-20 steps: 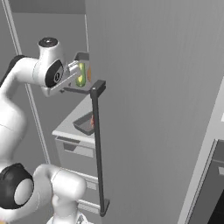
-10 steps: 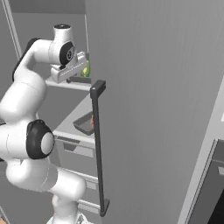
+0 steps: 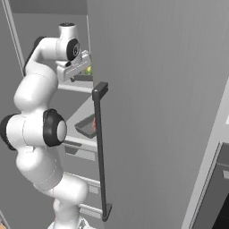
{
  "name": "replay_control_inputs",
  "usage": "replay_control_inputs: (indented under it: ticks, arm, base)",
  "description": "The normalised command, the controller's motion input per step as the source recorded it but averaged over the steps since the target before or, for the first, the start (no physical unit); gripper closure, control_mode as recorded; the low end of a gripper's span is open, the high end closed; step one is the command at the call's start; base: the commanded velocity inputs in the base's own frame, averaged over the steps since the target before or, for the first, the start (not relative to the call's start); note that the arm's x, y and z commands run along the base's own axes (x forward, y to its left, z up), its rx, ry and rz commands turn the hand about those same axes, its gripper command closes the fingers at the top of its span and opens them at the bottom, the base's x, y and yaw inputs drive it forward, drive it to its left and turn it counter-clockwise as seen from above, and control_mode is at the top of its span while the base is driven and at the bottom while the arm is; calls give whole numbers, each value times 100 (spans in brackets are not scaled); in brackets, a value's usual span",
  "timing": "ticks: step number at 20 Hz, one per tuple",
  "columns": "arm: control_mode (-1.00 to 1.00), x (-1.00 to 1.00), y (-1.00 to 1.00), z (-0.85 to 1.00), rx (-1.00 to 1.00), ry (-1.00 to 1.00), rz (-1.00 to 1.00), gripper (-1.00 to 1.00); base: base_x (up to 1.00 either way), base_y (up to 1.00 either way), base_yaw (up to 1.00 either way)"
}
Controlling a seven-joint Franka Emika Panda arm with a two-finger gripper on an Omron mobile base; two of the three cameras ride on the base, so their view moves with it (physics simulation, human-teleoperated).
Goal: Take the meat container that has the steak and place it on the second highest rack of the freezer. Then take the vegetable container that has the sweet potato and corn and place it on the highest rack of the freezer.
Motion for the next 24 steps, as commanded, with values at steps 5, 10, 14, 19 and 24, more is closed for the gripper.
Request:
replay_control_inputs:
  ticks: [5,10,14,19,24]
  arm:
    - [-100,21,15,-70,0,1,-12,100]
    - [-100,18,15,-56,0,0,-14,-100]
    - [-100,6,13,-6,-3,-10,-10,-100]
    - [-100,-12,17,0,-8,-21,-7,-100]
    - [-100,-38,5,17,-2,-19,-5,-100]
  base:
    - [0,0,0]
    - [0,0,0]
    - [0,0,0]
    - [0,0,0]
    - [0,0,0]
